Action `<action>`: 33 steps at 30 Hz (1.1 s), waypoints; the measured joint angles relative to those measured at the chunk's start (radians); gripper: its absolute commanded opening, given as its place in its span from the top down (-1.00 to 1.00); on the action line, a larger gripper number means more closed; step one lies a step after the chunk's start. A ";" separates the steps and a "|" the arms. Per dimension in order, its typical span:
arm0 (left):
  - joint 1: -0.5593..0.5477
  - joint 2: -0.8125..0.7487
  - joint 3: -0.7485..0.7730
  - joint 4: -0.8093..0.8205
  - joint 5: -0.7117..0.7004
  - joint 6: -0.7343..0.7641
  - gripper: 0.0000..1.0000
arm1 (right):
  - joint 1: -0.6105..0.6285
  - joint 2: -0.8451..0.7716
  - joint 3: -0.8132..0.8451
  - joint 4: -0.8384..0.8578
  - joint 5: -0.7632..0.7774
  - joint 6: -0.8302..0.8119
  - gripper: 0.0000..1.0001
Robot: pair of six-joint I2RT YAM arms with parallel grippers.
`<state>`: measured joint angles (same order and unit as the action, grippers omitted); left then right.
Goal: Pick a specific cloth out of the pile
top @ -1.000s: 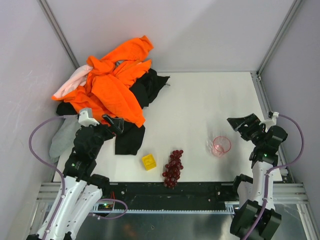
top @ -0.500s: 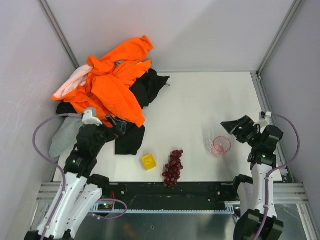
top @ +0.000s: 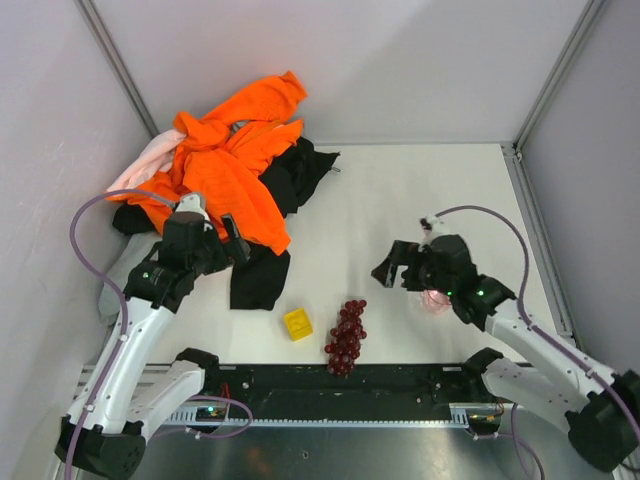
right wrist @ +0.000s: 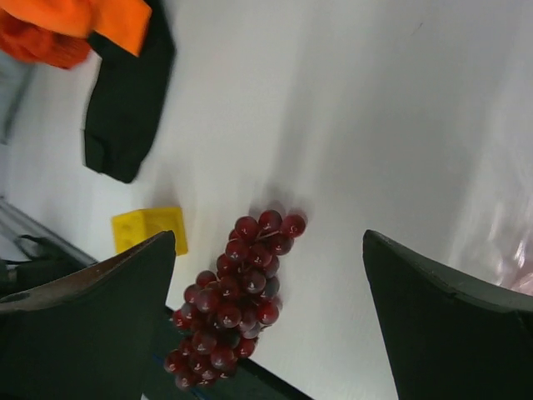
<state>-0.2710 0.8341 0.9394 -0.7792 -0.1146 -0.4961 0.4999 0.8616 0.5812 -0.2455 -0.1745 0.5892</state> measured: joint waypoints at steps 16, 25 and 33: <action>-0.002 0.099 0.011 -0.123 -0.093 -0.027 -0.99 | 0.325 0.107 0.089 -0.169 0.450 0.022 -0.99; -0.002 0.388 -0.008 -0.062 -0.066 -0.079 -0.99 | 0.329 0.106 0.089 -0.200 0.466 0.025 -0.99; -0.001 0.546 -0.107 0.117 0.043 -0.121 -0.99 | 0.330 0.074 0.088 -0.214 0.467 0.025 -0.99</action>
<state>-0.2722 1.3804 0.8322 -0.6624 -0.0715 -0.6167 0.8295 0.9356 0.6693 -0.4595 0.2920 0.6140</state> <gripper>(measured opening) 0.995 0.993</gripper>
